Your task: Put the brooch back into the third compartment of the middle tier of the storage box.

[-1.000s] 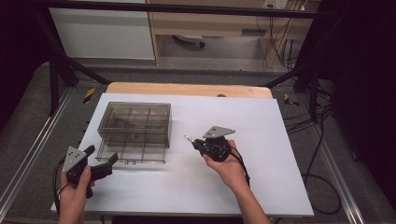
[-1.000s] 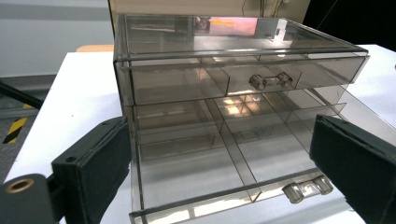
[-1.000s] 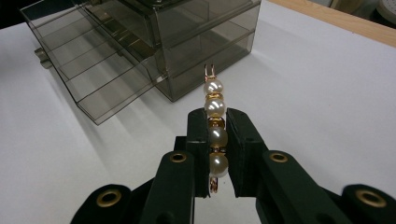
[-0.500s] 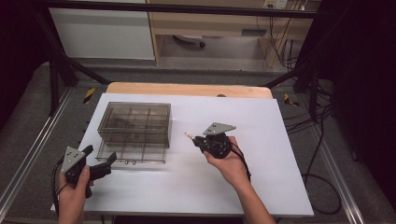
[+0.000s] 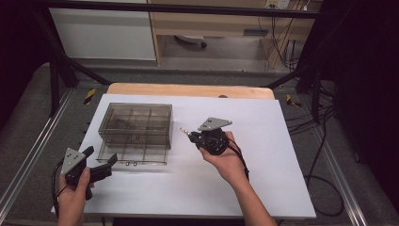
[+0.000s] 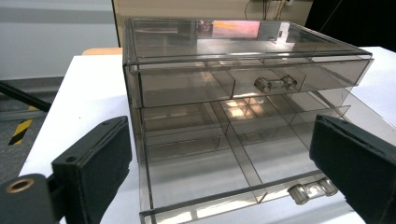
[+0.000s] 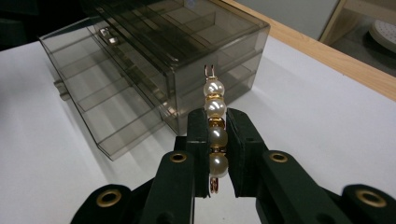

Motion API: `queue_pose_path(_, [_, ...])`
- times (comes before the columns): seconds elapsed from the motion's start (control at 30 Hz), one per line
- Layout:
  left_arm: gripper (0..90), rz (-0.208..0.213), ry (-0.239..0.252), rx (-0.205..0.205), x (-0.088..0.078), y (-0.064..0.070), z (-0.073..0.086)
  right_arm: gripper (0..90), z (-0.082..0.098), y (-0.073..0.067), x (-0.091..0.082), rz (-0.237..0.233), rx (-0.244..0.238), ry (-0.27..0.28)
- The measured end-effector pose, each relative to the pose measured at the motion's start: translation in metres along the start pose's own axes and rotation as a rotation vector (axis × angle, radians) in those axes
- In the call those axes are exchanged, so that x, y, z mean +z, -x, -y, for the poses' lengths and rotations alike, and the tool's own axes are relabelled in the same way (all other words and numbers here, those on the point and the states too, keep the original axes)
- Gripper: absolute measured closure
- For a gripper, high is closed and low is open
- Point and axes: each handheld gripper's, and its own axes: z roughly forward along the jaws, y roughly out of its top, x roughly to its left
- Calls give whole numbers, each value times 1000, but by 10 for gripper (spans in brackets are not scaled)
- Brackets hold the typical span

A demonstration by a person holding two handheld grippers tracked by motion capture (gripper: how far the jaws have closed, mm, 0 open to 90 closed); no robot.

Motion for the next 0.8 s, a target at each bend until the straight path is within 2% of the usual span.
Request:
queue_pose_path(0.13, [57,3,-7,-1,1,2,1,802,-4,-3,2,-11,-8,6])
queue_pose_path(0.27, [57,9,-14,-6,2,2,2,802,-4,-4,3,-33,20,17])
queue_pose_path(0.37, [57,9,-7,7,2,2,1,802,-5,-6,2,-35,20,19])
queue_pose_path(0.43, [57,14,-17,4,3,3,2,802,-6,-7,1,-35,21,23])
queue_pose_path(0.5, [57,18,-7,-2,2,3,1,802,-7,-7,0,-37,23,26])
queue_pose_path(0.53, [57,17,5,-4,2,4,0,802,-8,-8,-1,-36,22,26])
queue_pose_path(0.67, [57,13,0,18,3,5,0,803,-12,-11,-1,-46,6,32])
queue_pose_path(0.8, [57,7,2,7,2,4,0,803,-17,-16,2,-61,-4,32])
